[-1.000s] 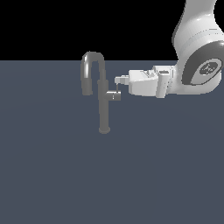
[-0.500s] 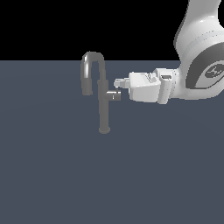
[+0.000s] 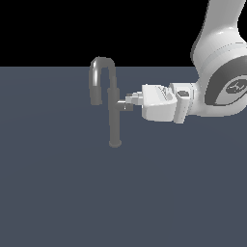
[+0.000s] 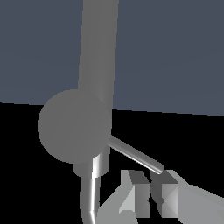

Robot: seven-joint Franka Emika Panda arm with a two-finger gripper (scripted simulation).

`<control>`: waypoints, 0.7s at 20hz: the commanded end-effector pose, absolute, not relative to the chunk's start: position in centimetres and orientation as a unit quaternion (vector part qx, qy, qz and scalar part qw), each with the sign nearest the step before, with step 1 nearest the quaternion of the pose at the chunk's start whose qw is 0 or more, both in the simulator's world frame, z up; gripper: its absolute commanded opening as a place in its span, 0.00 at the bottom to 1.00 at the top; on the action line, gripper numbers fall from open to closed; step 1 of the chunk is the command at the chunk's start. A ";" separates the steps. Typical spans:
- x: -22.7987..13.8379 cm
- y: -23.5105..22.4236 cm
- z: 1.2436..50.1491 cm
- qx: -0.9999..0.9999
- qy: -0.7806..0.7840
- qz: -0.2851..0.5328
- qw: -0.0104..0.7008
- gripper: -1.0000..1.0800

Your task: Turn on the faucet by rotating a designated handle.

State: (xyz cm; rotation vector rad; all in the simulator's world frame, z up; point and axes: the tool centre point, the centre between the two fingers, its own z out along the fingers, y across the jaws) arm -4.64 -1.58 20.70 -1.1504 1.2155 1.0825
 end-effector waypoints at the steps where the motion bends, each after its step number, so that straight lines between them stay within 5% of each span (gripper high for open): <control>1: -5.8 -1.3 17.2 -0.472 0.526 0.468 0.530 0.00; 4: -6.1 -1.3 16.0 -0.469 0.529 0.471 0.527 0.00; 5: -5.0 -1.5 19.0 -0.482 0.514 0.459 0.541 0.00; 14: -5.0 -1.4 13.8 -0.470 0.528 0.470 0.528 0.00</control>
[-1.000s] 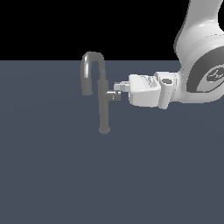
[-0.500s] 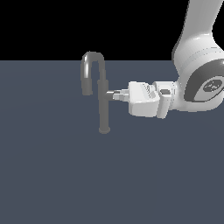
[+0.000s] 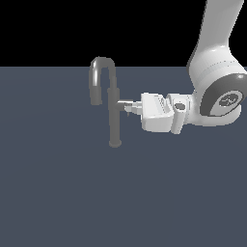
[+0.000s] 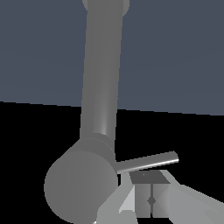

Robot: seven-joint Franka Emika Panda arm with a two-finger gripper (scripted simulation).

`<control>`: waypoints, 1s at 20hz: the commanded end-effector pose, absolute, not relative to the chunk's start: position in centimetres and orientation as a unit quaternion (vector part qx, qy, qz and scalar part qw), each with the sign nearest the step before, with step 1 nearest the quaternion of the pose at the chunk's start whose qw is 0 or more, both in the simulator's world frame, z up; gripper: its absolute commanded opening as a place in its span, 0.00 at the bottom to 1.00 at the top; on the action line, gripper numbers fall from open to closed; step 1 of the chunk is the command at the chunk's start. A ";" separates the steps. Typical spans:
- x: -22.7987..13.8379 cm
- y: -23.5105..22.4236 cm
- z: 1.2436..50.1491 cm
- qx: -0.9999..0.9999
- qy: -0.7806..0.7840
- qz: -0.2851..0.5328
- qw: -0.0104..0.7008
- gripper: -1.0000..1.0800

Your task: Turn on the faucet by rotating a designated handle.

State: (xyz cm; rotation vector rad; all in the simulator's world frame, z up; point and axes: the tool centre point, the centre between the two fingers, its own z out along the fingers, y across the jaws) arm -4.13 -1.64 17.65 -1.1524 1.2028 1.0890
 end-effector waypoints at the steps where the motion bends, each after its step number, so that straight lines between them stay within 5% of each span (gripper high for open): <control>1: -5.0 -1.4 13.8 -0.470 0.528 0.470 0.528 0.00; 2: -4.1 -1.8 17.6 -0.486 0.507 0.458 0.546 0.00; 14: -2.8 -1.7 11.9 -0.470 0.528 0.471 0.528 0.00; 16: -3.8 -2.2 16.2 -0.481 0.500 0.476 0.541 0.00; 20: -2.7 -2.1 14.9 -0.478 0.508 0.474 0.537 0.00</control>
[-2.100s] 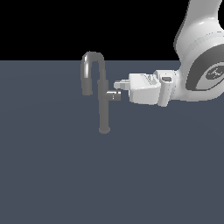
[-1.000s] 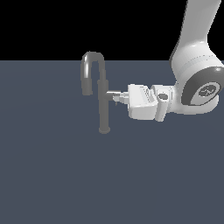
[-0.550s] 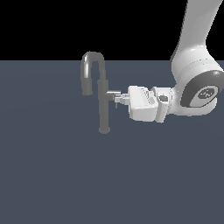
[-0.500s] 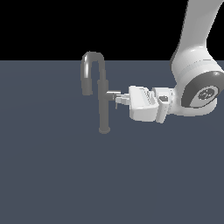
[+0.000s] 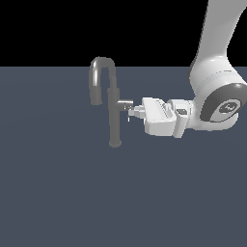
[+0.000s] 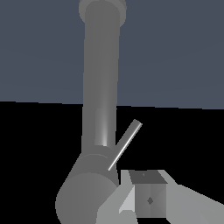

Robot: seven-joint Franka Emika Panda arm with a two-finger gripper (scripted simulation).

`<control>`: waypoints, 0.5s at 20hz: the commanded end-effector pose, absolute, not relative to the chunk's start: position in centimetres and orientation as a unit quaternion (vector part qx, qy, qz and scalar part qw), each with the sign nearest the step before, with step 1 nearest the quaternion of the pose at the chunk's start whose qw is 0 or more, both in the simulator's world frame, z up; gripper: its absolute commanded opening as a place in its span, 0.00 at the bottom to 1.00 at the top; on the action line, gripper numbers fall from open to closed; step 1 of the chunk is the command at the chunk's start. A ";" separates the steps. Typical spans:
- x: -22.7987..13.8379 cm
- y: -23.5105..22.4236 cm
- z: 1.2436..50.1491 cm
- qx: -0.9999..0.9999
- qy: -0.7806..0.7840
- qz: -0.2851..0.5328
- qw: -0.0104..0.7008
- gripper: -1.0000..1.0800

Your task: Turn on the faucet by rotating a designated handle.

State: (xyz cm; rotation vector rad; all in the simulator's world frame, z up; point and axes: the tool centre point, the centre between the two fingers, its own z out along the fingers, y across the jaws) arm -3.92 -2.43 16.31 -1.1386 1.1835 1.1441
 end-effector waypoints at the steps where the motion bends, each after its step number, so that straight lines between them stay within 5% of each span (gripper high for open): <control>1: -2.5 -2.1 14.6 -0.477 0.510 0.474 0.536 0.00; 10: -0.3 -2.0 11.7 -0.470 0.527 0.471 0.529 0.00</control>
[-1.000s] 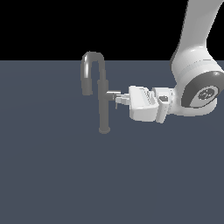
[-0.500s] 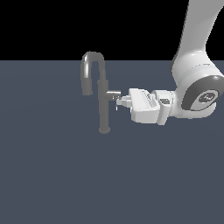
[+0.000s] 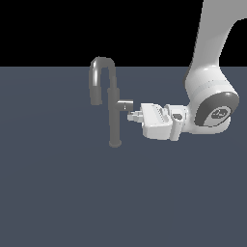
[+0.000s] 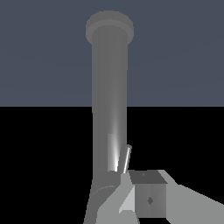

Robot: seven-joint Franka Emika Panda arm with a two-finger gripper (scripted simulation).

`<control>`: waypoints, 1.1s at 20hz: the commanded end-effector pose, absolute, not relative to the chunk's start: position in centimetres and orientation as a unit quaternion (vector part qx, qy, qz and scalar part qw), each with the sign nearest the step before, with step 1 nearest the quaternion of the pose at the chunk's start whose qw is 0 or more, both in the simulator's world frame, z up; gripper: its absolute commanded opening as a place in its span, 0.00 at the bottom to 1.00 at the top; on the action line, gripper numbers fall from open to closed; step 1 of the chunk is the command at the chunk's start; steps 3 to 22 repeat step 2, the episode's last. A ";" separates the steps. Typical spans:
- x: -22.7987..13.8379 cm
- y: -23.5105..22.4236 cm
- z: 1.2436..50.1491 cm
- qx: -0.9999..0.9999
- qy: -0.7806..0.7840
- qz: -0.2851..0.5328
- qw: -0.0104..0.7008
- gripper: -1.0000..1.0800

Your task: Turn on the faucet by rotating a designated handle.

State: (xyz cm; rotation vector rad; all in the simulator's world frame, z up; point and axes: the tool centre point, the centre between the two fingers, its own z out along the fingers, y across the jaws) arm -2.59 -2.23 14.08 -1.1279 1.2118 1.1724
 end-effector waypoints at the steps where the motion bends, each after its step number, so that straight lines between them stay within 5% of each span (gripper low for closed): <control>1: 0.0 -2.0 11.4 -0.469 0.529 0.471 0.528 0.00; 22: 0.0 -2.0 11.4 -0.469 0.529 0.471 0.528 0.00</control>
